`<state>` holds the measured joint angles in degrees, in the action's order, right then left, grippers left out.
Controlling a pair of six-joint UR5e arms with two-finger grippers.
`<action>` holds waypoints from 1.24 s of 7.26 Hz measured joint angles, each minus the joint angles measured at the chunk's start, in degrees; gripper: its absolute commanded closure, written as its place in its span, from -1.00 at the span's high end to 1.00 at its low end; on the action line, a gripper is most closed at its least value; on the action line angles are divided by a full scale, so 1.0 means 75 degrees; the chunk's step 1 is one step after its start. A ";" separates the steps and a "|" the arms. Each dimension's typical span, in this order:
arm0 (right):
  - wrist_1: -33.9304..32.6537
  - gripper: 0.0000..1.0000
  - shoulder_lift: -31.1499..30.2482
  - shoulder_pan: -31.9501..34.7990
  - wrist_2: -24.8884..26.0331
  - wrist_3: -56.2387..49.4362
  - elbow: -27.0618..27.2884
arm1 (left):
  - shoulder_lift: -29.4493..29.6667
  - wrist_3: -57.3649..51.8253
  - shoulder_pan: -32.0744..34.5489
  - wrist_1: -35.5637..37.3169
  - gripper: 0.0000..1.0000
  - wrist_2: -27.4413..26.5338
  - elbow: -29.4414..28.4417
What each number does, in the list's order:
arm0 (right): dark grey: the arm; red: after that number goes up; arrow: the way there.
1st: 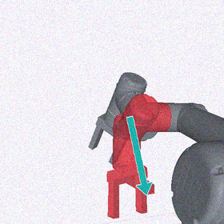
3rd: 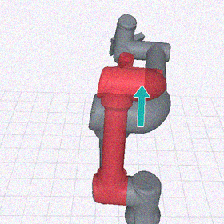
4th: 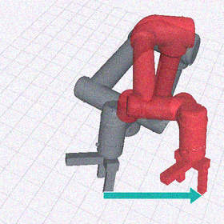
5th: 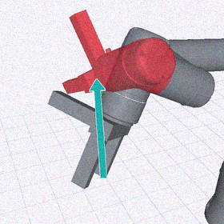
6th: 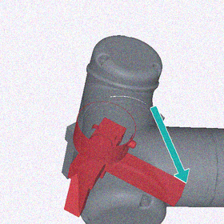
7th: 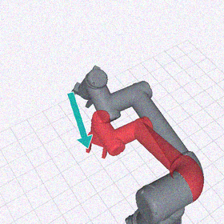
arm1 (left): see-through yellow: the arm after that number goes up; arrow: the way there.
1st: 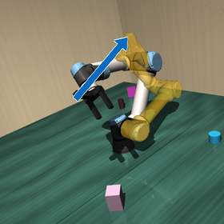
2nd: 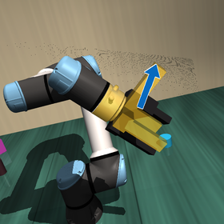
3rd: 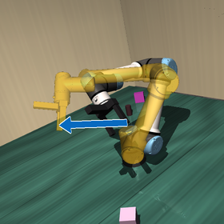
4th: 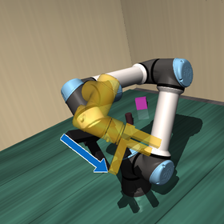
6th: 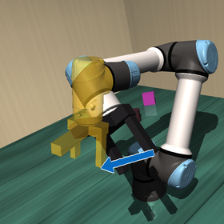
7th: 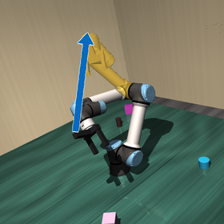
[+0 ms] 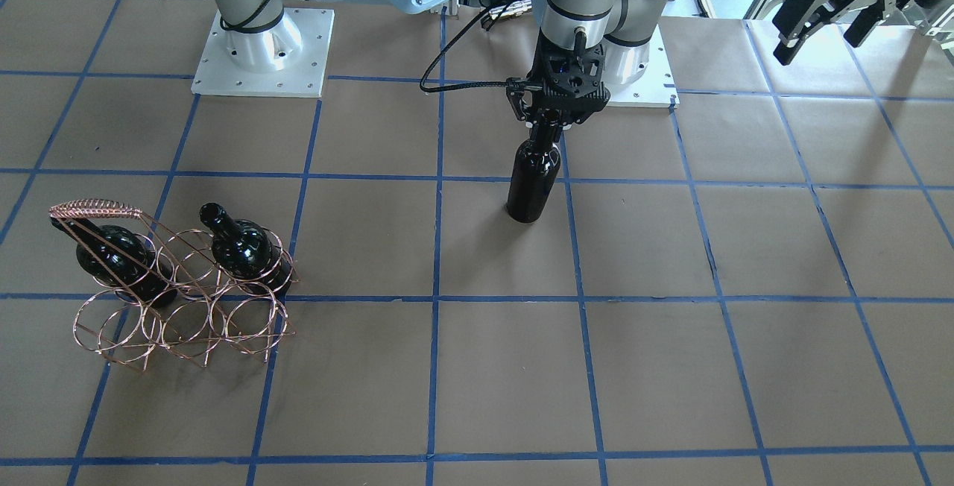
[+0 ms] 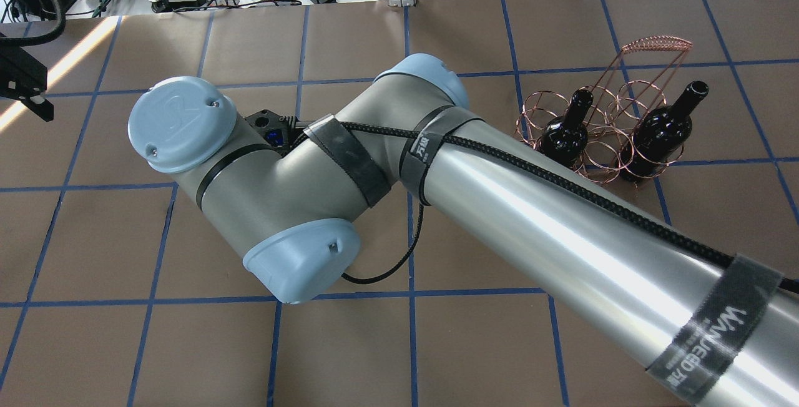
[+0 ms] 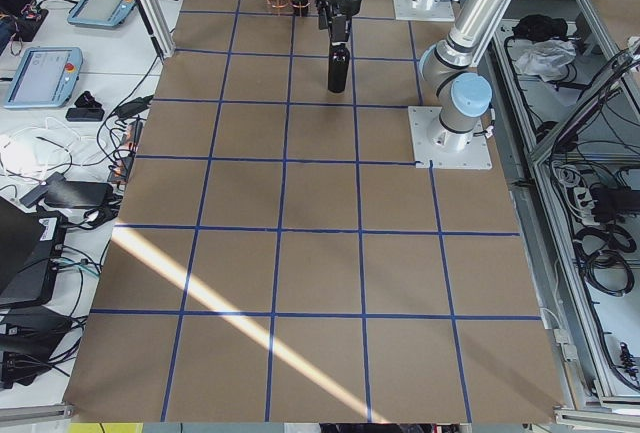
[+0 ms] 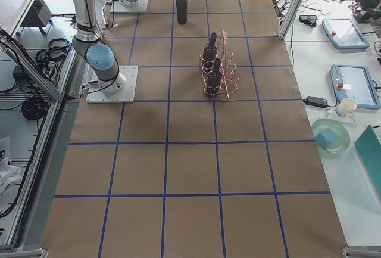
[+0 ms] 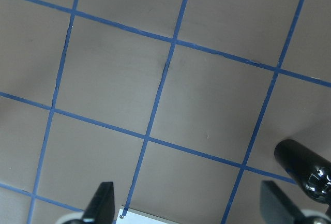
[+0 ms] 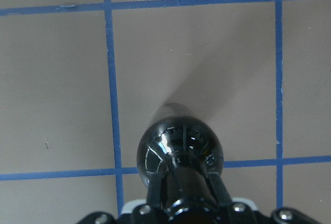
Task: Place wine into wine basket
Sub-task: 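Open the left gripper and withdraw it while the right gripper lifts the bottle, then carry the bottle with the right gripper over the wire rack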
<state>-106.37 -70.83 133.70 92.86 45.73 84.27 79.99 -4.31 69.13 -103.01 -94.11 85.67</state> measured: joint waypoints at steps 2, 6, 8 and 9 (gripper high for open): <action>0.0116 -0.80 -0.0518 -0.0260 0.0057 -0.0437 -0.0047 | -0.0036 0.0038 0.0079 0.0000 1.00 0.0046 0.0066; 0.2099 -0.84 -0.1997 -0.2018 0.0395 -0.2751 0.0036 | 0.0122 0.1042 0.1209 0.0052 1.00 0.0098 0.0217; 0.2919 -0.86 -0.2636 -0.3466 0.0453 -0.4718 0.0052 | 0.0305 0.1512 0.2077 0.0166 1.00 0.0107 0.0414; 0.3198 -0.86 -0.2869 -0.4158 0.0475 -0.5763 0.0058 | 0.0370 0.1559 0.2348 0.0338 1.00 0.0109 0.0567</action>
<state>-82.39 -92.35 102.51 96.42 2.51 84.70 82.77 7.38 86.74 -100.47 -93.29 89.92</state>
